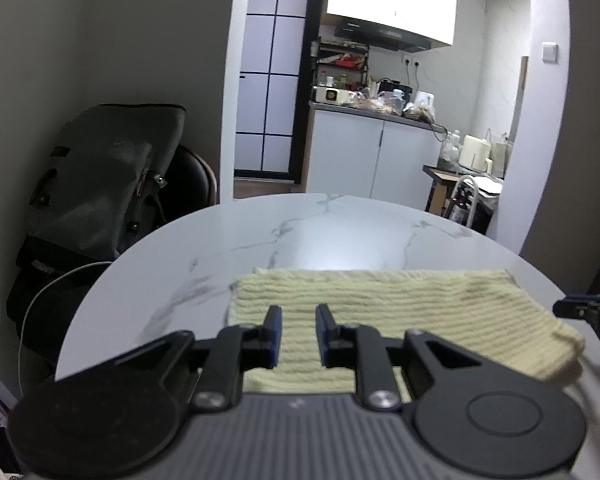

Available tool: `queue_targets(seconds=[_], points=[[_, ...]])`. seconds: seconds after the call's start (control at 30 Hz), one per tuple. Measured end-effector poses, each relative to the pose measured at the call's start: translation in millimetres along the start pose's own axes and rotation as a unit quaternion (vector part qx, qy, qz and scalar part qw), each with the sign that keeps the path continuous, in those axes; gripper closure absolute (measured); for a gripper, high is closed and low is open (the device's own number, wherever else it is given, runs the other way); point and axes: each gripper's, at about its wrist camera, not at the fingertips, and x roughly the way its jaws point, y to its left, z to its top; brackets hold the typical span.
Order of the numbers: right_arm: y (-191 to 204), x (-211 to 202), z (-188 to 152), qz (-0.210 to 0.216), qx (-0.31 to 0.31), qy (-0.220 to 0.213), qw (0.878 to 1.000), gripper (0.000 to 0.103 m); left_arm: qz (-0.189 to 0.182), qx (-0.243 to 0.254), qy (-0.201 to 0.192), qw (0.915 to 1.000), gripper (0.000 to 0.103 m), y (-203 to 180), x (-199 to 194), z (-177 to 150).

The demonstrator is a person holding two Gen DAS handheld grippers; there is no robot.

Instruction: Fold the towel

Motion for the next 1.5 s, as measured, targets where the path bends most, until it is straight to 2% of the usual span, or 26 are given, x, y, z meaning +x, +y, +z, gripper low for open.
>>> queue_targets(seconds=[0.13, 0.17, 0.2, 0.27, 0.73, 1.1, 1.5], points=[[3.9, -3.8, -11.1, -0.009, -0.016, 0.008, 1.000, 0.071, -0.002, 0.004, 0.003, 1.0000, 0.083, -7.2, -7.3, -8.1], [4.7, -4.5, -13.5, -0.011, -0.019, 0.011, 1.000, 0.080, -0.002, 0.006, 0.004, 1.0000, 0.083, -9.0, -9.1, -10.2], [4.7, -5.0, -14.8, -0.008, -0.019, 0.013, 1.000, 0.084, -0.002, 0.009, 0.006, 0.9999, 0.083, -11.7, -11.9, -13.1], [4.6, -7.7, -18.2, -0.001, -0.018, 0.013, 1.000, 0.085, -0.002, 0.015, 0.008, 0.9998, 0.083, -15.4, -16.1, -16.9], [19.6, -35.7, -34.3, 0.014, -0.034, 0.018, 0.999, 0.086, -0.001, 0.034, 0.010, 0.9994, 0.083, -32.4, -44.2, -33.5], [39.2, -53.2, -47.6, 0.034, -0.044, 0.020, 0.998, 0.085, -0.011, 0.005, 0.019, 0.9997, 0.083, -23.8, -55.7, -50.4], [68.3, -70.4, -64.1, 0.063, -0.058, 0.021, 0.996, 0.085, -0.020, 0.011, 0.018, 0.9996, 0.083, -25.3, -78.5, -64.0]])
